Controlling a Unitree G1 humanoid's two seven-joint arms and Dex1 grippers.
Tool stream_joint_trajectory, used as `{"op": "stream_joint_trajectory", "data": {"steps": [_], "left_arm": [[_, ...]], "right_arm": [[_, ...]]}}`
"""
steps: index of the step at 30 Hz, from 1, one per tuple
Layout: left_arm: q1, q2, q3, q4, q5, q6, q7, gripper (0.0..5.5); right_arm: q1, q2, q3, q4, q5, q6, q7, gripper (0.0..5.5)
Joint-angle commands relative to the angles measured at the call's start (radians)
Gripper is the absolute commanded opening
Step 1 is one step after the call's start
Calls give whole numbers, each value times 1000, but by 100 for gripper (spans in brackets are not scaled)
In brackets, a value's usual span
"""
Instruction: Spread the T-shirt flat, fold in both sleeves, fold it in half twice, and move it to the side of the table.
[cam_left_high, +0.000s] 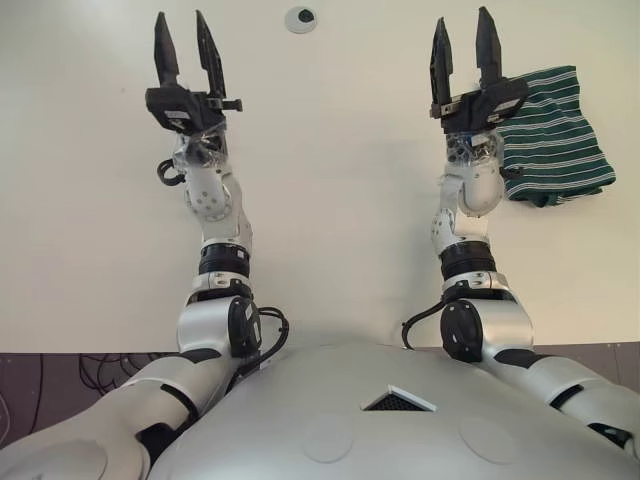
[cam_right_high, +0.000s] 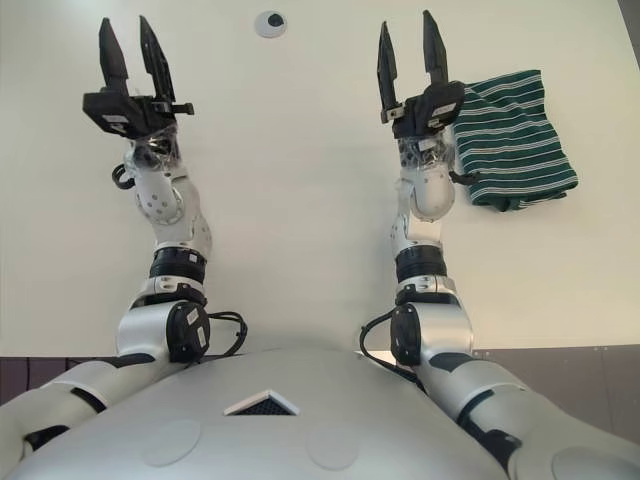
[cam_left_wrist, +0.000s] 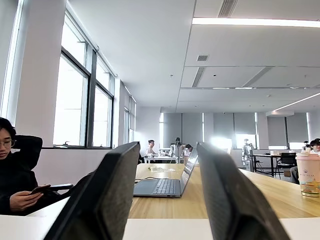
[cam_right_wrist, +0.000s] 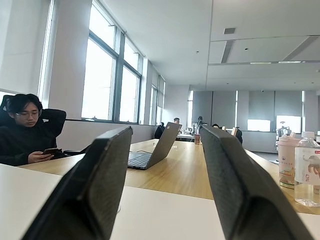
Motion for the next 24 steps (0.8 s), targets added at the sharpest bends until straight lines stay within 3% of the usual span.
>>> {"op": "stream_joint_trajectory", "data": {"steps": [1, 12, 24], "left_arm": [[-99, 15, -33, 88, 19, -17, 32, 204], [-338, -8, -72, 342, -26, 17, 8, 204], [-273, -65, -107, 325, -91, -34, -116, 204]], "right_arm": [[-103, -34, 11, 102, -34, 13, -49, 246], [-187, -108, 5, 121, -58, -5, -159, 246], [31, -120, 23, -205, -8, 80, -179, 246]]}}
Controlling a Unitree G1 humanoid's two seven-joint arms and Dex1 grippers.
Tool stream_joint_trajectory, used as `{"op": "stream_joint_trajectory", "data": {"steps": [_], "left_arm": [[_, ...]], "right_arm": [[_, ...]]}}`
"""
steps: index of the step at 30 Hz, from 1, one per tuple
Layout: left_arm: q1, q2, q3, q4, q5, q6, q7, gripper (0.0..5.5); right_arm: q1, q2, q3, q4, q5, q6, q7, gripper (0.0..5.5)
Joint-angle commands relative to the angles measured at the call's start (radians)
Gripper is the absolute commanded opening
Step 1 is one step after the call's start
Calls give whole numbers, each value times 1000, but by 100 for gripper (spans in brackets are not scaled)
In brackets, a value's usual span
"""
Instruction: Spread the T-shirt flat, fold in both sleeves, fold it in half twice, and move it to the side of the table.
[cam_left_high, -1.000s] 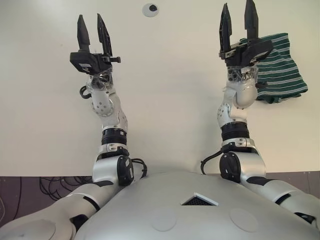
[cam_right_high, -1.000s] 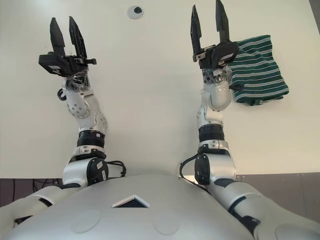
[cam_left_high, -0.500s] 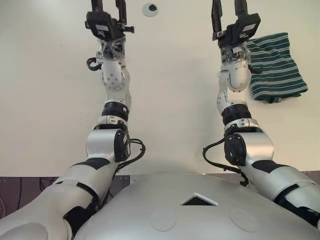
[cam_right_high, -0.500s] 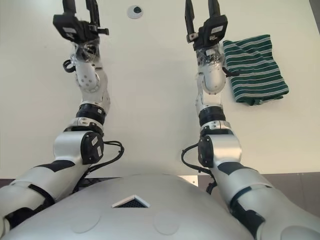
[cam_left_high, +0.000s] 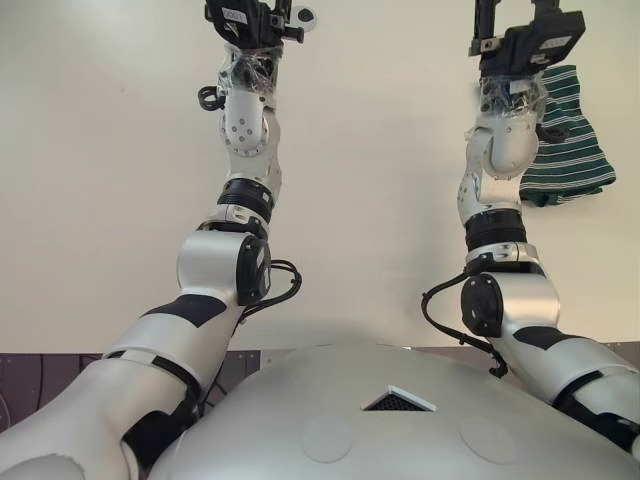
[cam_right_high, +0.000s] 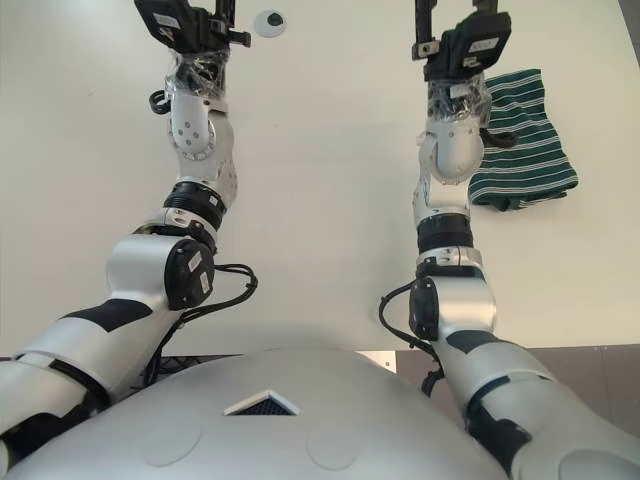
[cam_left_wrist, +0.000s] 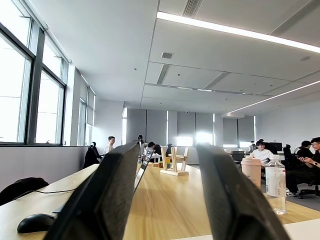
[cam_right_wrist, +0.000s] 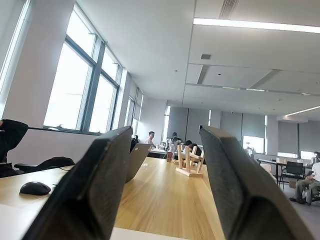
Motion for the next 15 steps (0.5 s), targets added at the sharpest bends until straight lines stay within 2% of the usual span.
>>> {"op": "stream_joint_trajectory", "data": {"steps": [1, 8, 12, 15], "left_arm": [[74, -32, -35, -41, -17, -38, -61, 204], [387, -71, -167, -321, -21, -94, -162, 204], [562, -63, -221, -566, -56, -21, -161, 204], [718, -16, -291, -736, -79, 17, -188, 204]], "right_arm": [[133, -9, 12, -145, 59, 19, 33, 246], [627, 36, 97, -578, 168, 27, 71, 246], [770, 49, 149, -765, 141, 26, 59, 246], [876, 54, 188, -828, 90, -10, 66, 246]]}}
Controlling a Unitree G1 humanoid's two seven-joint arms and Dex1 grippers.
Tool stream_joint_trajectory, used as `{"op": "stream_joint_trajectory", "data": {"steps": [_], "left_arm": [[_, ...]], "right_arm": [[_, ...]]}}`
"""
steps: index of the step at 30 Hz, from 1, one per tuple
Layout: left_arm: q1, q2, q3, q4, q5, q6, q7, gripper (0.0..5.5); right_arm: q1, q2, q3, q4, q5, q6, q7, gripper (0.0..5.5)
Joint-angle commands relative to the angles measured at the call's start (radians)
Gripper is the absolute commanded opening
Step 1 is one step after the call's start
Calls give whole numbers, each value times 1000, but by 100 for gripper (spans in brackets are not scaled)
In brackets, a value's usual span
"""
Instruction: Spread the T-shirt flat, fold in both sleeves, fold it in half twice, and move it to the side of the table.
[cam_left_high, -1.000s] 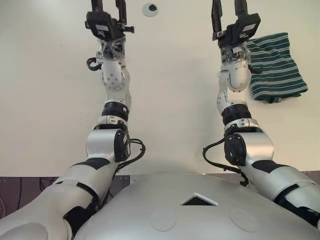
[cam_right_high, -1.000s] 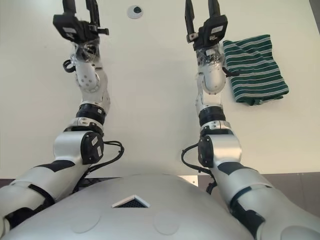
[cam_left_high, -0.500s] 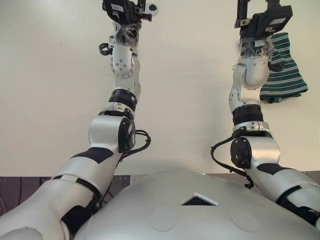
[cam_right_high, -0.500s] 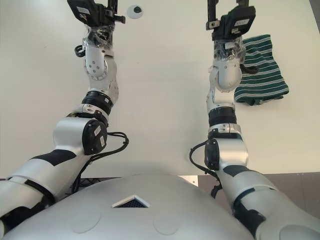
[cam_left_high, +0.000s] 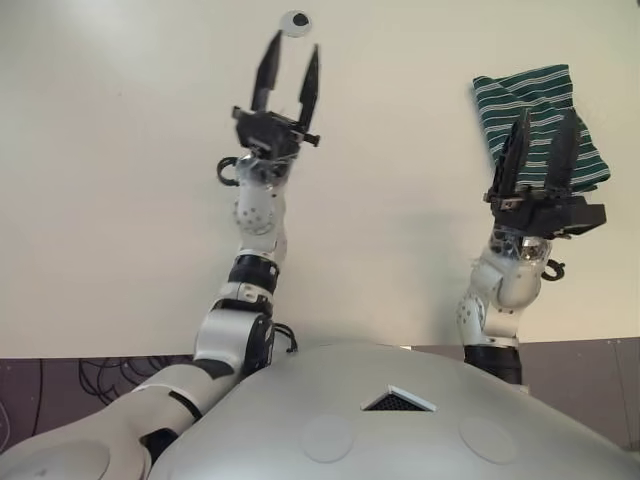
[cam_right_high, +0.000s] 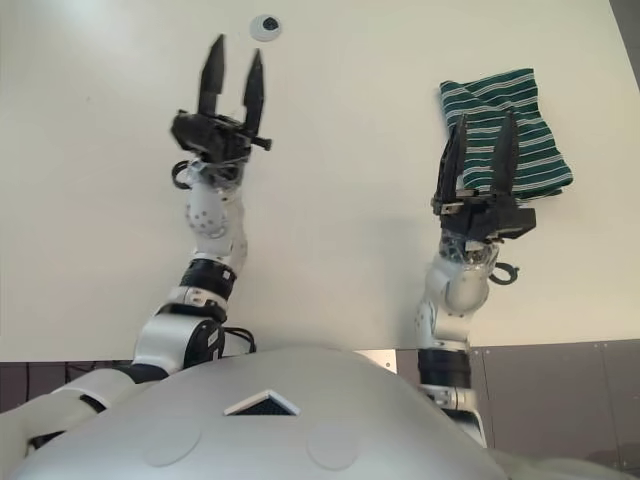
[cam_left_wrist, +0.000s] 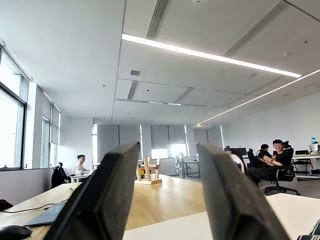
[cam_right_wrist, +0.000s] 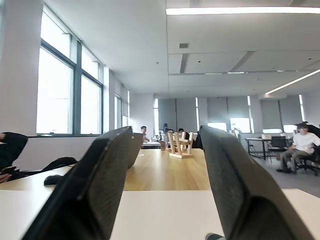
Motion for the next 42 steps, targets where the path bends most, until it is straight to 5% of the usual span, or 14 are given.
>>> {"op": "stream_joint_trajectory", "data": {"steps": [1, 7, 11, 15, 18, 28, 42], "left_arm": [[175, 19, -64, -134, -19, 61, -26, 204], [234, 77, -16, -288, 52, 260, 48, 204], [-146, 126, 82, -184, 30, 436, 133, 204], [-274, 121, 197, 145, -28, 457, 243, 204], [-284, 191, 156, 185, 131, 244, 279, 204], [-449, 184, 194, 441, 136, 113, 363, 204], [-415, 216, 223, 609, 161, -35, 453, 204]], "right_arm": [[114, 19, 43, -24, -29, -38, 3, 246], [176, 26, 71, -79, -54, 43, -31, 246], [-160, -76, -61, -45, -78, 271, -77, 246], [-421, -110, -99, 333, -108, 290, -97, 246], [-565, -155, -116, 410, -103, 235, -53, 246], [-855, -52, -109, 884, -38, 110, 44, 246], [-1064, -9, -177, 1315, -7, 49, 164, 246]]}}
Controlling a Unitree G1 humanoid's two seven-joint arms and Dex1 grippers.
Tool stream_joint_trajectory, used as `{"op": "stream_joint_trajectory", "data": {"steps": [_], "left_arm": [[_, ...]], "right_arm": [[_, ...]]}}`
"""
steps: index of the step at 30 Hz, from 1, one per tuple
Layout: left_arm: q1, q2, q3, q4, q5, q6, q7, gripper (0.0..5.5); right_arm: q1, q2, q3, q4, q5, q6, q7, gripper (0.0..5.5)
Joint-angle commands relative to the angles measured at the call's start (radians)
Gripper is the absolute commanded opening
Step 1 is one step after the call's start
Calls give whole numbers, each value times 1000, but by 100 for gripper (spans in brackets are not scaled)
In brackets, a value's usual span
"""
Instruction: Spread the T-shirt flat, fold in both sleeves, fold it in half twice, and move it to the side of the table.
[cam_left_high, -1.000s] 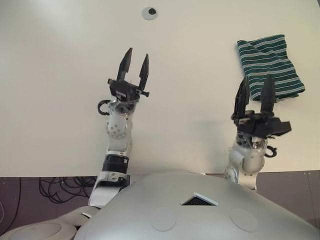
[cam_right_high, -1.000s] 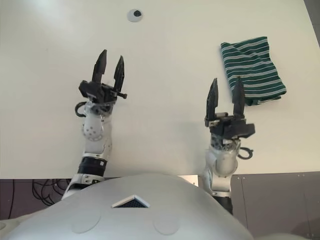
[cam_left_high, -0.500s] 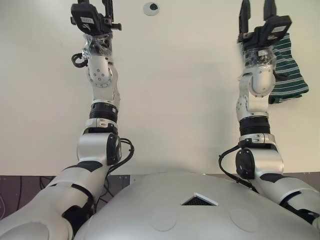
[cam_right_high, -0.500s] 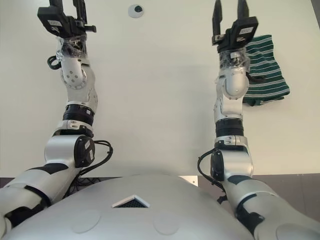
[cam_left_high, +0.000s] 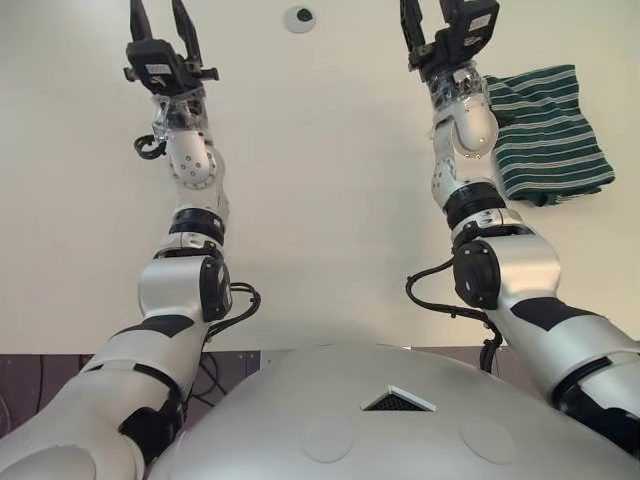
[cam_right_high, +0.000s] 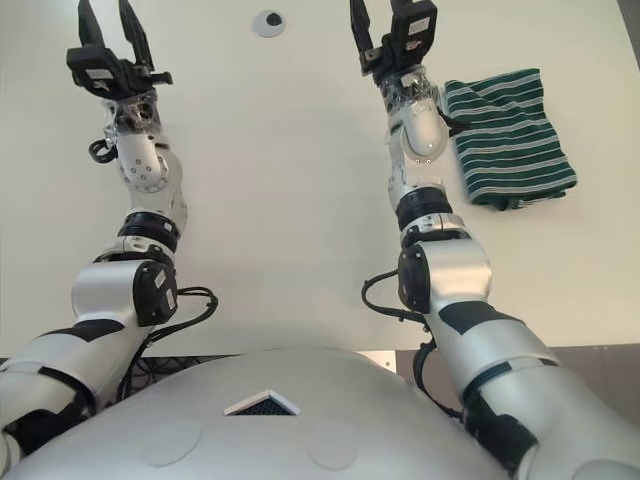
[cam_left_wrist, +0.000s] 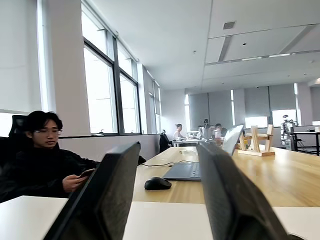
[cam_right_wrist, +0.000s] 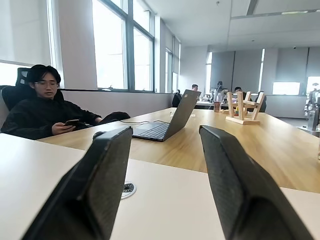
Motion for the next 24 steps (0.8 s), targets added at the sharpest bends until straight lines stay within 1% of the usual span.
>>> {"op": "stream_joint_trajectory", "data": {"steps": [1, 7, 19, 24], "left_arm": [[-22, -38, -34, 27, 27, -21, -11, 204], [-17, -50, -36, 44, 21, -23, -13, 204], [69, -54, -31, 9, 18, -63, -6, 204], [124, -64, -30, -21, 24, -142, -1, 204]], "right_arm": [[10, -14, -31, 27, 10, -10, 12, 246], [34, -6, -37, 33, 1, -18, 39, 246], [96, 13, -33, -12, 8, -52, 83, 246], [142, 48, -51, -73, 80, -114, 183, 246]]}}
